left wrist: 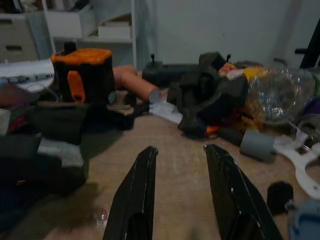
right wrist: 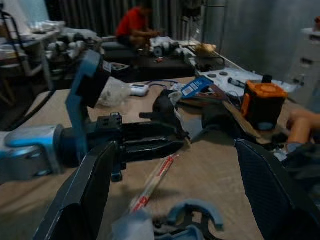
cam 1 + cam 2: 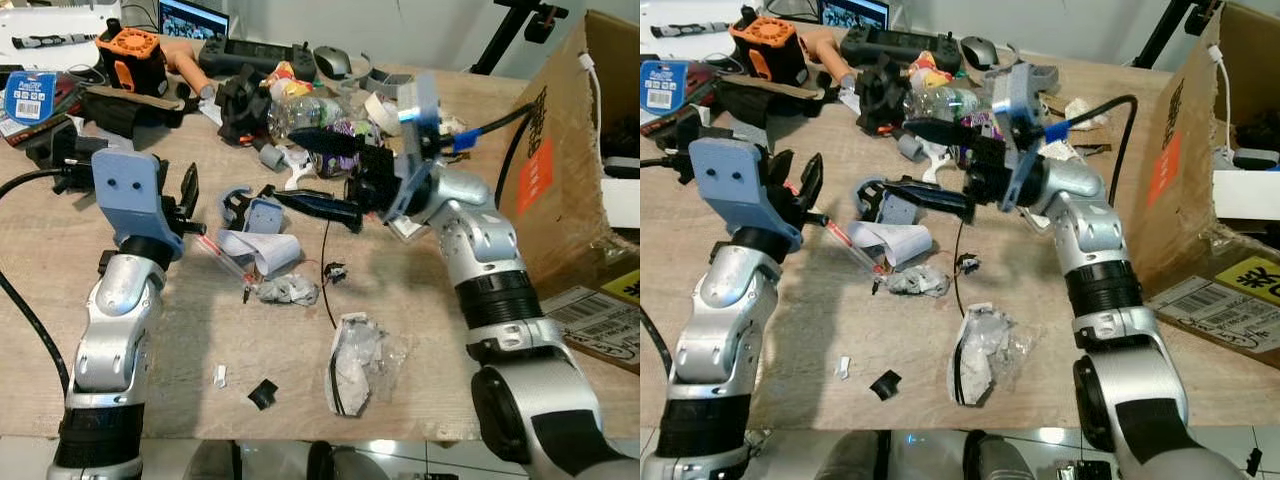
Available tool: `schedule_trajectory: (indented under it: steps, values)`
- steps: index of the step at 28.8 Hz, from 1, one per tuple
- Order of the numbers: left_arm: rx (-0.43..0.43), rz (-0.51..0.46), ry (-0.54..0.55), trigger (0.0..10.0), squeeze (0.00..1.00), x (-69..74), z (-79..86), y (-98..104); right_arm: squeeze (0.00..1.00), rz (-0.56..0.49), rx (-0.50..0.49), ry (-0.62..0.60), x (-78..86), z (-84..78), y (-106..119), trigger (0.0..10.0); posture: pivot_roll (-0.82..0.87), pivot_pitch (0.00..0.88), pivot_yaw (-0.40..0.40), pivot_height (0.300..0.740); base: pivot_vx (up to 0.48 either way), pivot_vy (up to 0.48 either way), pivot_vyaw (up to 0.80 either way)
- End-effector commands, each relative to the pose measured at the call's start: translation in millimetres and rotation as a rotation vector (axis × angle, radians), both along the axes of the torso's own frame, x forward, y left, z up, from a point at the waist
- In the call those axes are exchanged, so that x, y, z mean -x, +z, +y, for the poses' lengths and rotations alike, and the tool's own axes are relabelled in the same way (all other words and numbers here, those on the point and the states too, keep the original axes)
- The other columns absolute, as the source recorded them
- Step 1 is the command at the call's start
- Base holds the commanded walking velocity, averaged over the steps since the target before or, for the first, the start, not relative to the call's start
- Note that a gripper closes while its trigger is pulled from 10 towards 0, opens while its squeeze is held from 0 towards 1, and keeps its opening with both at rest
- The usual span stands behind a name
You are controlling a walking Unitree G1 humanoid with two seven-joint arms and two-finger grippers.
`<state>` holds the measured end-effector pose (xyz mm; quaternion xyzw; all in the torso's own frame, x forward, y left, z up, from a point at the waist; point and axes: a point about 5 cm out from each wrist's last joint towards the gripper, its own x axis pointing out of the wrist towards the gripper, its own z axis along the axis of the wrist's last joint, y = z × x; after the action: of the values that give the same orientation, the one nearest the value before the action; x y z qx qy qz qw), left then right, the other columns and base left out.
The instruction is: Picking trash to rubbish bin
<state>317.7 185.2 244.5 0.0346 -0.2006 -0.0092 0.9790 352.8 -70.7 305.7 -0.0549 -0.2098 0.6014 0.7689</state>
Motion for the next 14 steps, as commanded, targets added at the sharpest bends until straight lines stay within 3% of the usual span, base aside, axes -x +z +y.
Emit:
schedule_trajectory:
  steps: [1, 4, 7, 10, 12, 14]
  values:
    - [-0.003, 0.012, 0.018, 10.0, 0.00, -1.5, 2.9, -6, 1.00, 0.010, 0.019, 0.010, 6.9, 6.9, -9, 10.0, 0.07, 0.237, -0.095, 0.740, 0.000, 0.000, 0.00]
    - [0.002, 0.000, 0.017, 10.0, 0.00, -3.0, 0.8, -4, 1.00, 0.019, 0.075, 0.090, 25.1, 26.1, -31, 10.0, 0.06, 0.217, -0.100, 0.740, 0.000, 0.000, 0.00]
    - [0.003, 0.000, 0.019, 10.0, 0.00, -3.5, 0.5, -4, 1.00, 0.018, 0.142, 0.121, 32.4, 33.0, -42, 10.0, 0.06, 0.216, -0.102, 0.740, 0.000, 0.000, 0.00]
    - [0.002, 0.001, 0.019, 10.0, 0.00, -3.8, 0.2, -5, 1.00, 0.021, 0.175, 0.139, 35.6, 35.1, -46, 10.0, 0.06, 0.215, -0.101, 0.740, 0.000, 0.000, 0.00]
    - [-0.007, 0.006, 0.016, 10.0, 0.00, -3.6, 1.1, -6, 1.00, 0.037, 0.286, 0.181, 45.1, 36.2, -55, 10.0, 0.06, 0.207, -0.102, 0.740, 0.000, 0.000, 0.00]
    - [-0.015, 0.010, 0.015, 10.0, 0.00, -3.2, 2.7, -6, 1.00, 0.048, 0.370, 0.124, 45.4, 32.3, -59, 10.0, 0.05, 0.211, -0.106, 0.740, 0.000, 0.000, 0.00]
